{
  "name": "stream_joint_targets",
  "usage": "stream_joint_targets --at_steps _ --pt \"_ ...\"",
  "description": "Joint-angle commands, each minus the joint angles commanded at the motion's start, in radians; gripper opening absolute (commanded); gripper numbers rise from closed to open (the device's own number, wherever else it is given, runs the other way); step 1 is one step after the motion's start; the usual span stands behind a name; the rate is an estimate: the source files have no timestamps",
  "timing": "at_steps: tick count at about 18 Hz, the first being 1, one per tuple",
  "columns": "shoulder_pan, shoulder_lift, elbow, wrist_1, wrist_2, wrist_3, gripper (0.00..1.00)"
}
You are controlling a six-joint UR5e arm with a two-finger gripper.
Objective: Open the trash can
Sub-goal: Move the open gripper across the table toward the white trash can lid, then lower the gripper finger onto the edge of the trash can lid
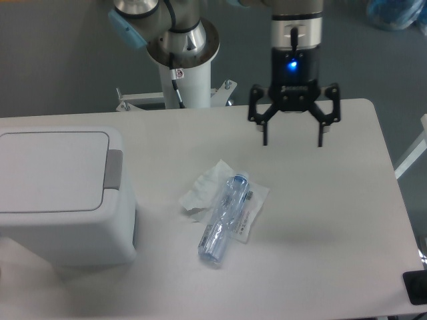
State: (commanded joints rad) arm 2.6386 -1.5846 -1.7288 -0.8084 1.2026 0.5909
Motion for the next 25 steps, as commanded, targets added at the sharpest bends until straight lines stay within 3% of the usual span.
stream_joint_targets --at_steps 4,7,15,25 --pt "-0.054 -0.005 0.017 0.002 -0.003 -0.205 1.0" --pt "-0.104 -0.011 0.015 0.0 -0.002 -0.269 1.0" --pt "-0.229 -0.021 0.018 0.0 -0.002 -0.362 1.0" --pt "-0.305 -0.04 0.008 0.0 0.0 -0.372 1.0"
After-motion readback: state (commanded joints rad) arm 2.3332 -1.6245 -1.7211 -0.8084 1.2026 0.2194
